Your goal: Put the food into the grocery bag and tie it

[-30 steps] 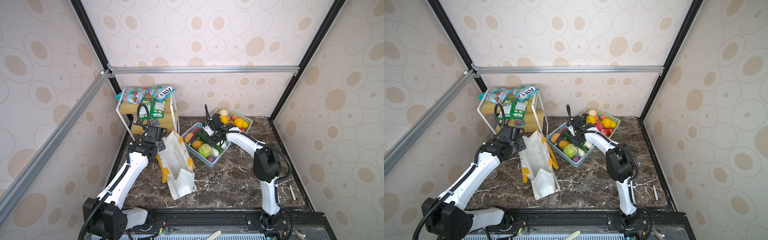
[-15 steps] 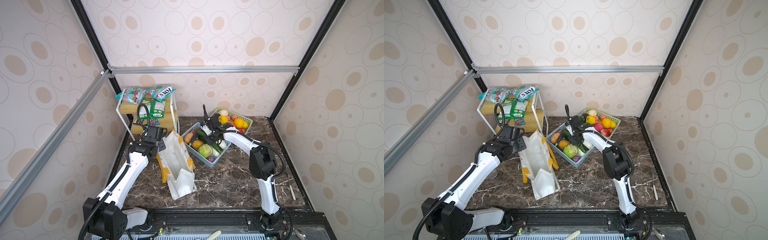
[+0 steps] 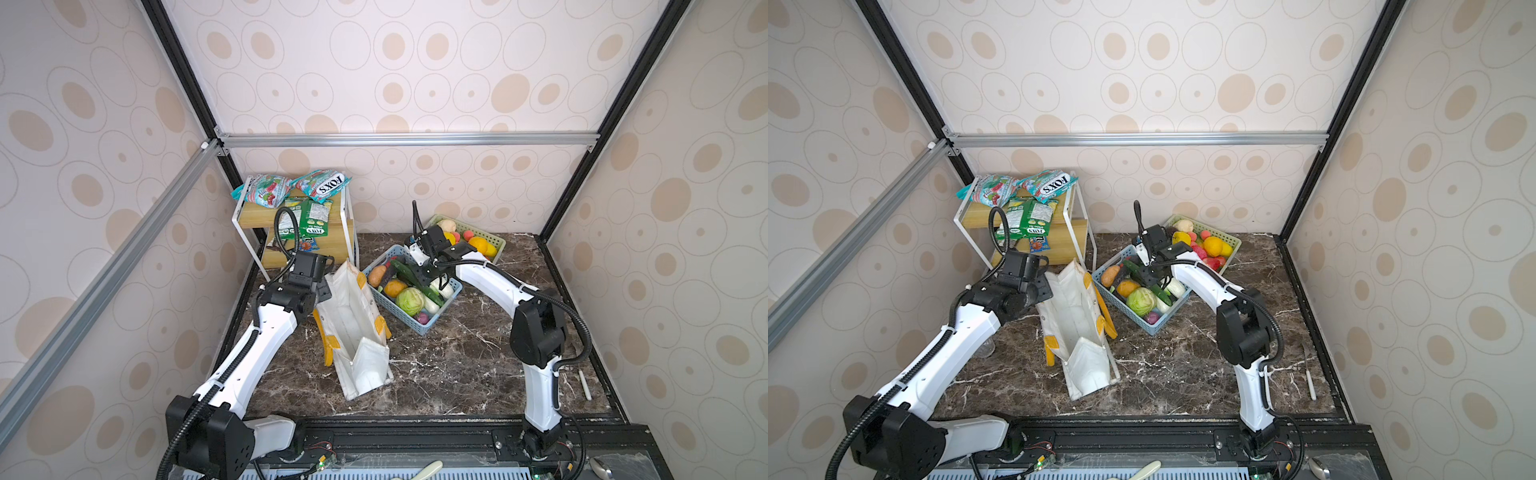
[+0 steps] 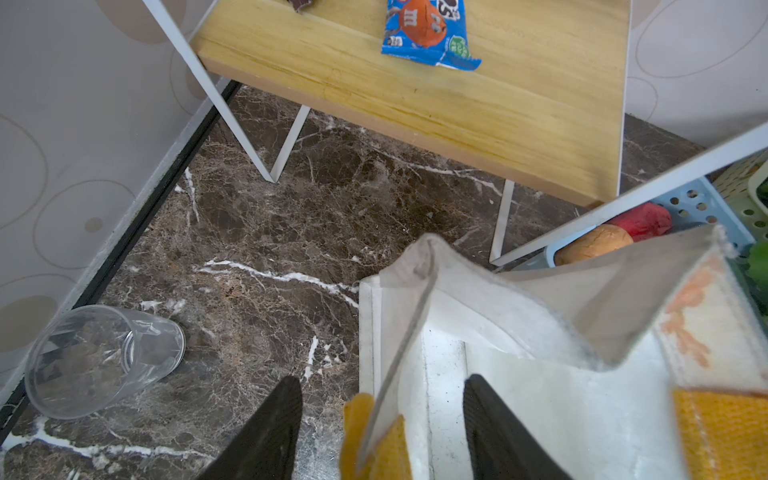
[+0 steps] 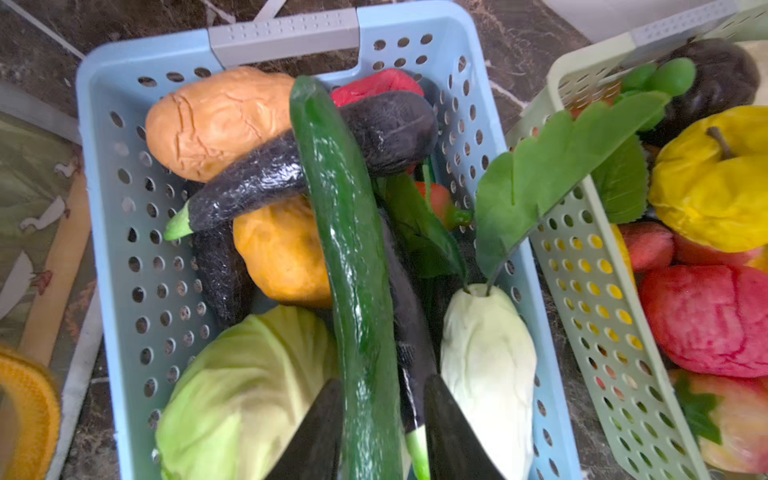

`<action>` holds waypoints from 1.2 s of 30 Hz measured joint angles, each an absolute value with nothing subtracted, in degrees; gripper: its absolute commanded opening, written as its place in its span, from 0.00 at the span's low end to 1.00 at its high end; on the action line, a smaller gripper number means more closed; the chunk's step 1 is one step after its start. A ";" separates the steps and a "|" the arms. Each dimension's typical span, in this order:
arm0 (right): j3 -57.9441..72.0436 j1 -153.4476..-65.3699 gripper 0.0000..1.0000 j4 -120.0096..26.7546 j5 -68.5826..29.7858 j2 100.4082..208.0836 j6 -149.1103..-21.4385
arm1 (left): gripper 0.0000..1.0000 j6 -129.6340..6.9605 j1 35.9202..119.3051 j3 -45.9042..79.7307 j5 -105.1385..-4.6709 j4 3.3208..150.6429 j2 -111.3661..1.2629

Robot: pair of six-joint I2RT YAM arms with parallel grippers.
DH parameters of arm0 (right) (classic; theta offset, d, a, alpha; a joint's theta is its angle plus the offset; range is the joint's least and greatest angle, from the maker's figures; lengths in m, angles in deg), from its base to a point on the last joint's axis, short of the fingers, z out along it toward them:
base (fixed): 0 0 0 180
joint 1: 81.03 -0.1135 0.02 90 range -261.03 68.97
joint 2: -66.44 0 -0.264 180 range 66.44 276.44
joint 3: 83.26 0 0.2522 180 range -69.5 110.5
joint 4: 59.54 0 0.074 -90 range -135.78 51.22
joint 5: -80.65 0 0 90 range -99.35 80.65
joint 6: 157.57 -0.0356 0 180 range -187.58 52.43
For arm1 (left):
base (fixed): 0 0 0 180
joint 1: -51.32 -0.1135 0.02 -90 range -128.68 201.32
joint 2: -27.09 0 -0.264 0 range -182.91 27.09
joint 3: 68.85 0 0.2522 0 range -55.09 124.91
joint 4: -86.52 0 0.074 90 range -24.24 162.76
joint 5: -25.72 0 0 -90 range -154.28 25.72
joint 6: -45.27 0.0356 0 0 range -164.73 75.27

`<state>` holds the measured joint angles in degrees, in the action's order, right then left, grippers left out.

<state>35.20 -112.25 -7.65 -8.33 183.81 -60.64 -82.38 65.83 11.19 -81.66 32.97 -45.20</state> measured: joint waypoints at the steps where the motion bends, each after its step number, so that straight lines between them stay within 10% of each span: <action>1: 35.20 -112.25 0.41 -7.67 -8.35 183.76 -60.68 | 0.63 -82.34 65.83 11.19 -81.58 32.99 -45.22; 26: 39.27 -112.18 0.43 -9.33 -9.09 191.94 -62.43 | 0.64 -81.31 65.83 11.52 -80.96 32.97 -45.77; 36: 39.27 -112.18 0.27 -9.31 -8.48 191.91 -62.12 | 0.63 -81.31 65.83 11.52 -81.09 32.99 -45.77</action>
